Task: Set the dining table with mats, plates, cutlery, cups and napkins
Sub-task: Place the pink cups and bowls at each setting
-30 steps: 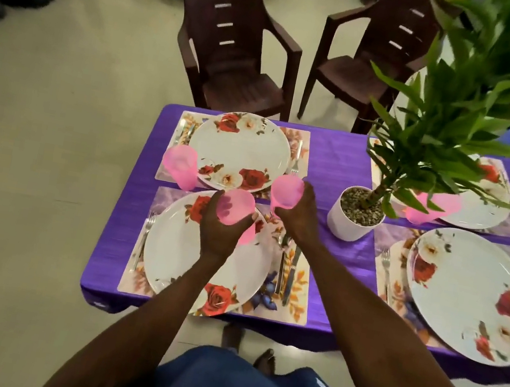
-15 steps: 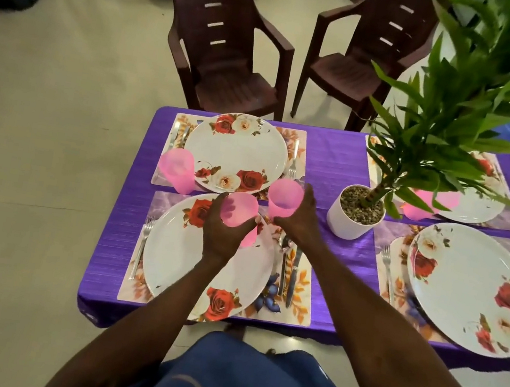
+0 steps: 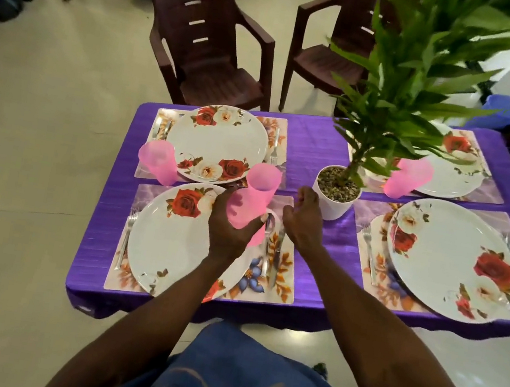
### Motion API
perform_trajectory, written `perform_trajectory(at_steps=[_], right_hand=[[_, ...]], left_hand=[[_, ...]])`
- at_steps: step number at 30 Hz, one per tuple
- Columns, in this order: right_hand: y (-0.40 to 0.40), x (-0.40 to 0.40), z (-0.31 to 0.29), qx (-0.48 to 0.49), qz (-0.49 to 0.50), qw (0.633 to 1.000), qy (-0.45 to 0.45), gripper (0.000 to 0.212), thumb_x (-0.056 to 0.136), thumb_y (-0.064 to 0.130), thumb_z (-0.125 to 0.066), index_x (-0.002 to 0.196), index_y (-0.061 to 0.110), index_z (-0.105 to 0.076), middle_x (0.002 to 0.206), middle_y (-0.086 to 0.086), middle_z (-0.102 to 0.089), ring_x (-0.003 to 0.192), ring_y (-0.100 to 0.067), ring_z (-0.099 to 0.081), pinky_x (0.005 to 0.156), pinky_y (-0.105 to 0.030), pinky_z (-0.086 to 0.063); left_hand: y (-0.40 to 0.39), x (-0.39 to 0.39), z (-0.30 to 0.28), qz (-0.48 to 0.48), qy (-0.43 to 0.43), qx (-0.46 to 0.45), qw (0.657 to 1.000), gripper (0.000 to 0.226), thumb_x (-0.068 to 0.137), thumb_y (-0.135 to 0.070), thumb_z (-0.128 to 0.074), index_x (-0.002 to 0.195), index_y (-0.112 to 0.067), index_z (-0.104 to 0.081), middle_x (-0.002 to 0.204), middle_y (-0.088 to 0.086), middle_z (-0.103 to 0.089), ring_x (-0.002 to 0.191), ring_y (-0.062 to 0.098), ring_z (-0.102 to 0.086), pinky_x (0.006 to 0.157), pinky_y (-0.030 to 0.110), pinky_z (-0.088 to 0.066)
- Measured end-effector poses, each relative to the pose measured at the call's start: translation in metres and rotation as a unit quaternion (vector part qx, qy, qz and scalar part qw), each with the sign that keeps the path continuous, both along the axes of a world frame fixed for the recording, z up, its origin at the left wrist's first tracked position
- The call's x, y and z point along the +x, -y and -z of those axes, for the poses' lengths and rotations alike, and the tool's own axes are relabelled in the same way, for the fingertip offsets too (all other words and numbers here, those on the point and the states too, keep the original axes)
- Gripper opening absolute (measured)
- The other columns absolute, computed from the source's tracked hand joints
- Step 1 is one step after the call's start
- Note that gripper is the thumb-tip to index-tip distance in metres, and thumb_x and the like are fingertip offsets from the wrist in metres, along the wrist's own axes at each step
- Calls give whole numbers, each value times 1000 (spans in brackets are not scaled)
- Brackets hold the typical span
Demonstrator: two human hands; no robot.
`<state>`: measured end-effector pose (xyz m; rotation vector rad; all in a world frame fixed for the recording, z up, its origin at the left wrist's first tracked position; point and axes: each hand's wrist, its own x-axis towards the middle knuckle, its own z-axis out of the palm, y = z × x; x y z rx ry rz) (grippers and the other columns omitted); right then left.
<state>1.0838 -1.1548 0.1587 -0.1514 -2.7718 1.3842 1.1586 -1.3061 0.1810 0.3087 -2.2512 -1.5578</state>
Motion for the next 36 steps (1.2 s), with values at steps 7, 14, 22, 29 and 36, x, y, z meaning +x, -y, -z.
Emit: perform_trajectory(at_steps=[7,14,22,29,36], right_hand=[[-107,16,-10,-71,-35,996,50,27,73,2,-49,97,9,-60,88,-10,-68,78,-26,-62,63,-24,-45],[-261,53,-14,-59,-101,987,112,72,65,16,-66,133,18,-45,127,-4,-58,109,-21,-59,79,-29,-51],[-341,65,-25,-79,10,996,37,76,75,22,-81,139,12,-42,130,-4,-59,117,-19,-57,94,-23,-42],[-402,28,-13,-73,98,992,8,86,64,49,-84,136,23,-45,131,0,-59,119,-16,-57,101,-39,-49],[-472,-38,-20,-90,129,988,-9,68,71,20,-87,129,16,-52,114,9,-59,97,1,-55,80,-12,-43]], left_hand=[[-114,4,14,41,9,3,999,79,64,-58,-79,126,-15,-55,117,1,-63,99,17,-60,87,30,-50],[-263,-10,18,115,68,54,990,96,56,-54,-86,134,-11,-50,126,1,-56,115,17,-55,97,19,-42],[-372,-36,-3,226,95,31,969,93,62,-52,-87,139,-20,-46,132,-2,-57,118,14,-53,100,27,-44],[-421,-73,-4,204,109,57,971,62,87,-55,-56,138,-19,-50,133,-1,-59,115,12,-56,94,21,-44],[-451,-114,20,110,117,40,986,25,94,-32,-62,108,-13,-68,103,-3,-68,94,12,-59,88,26,-47]])
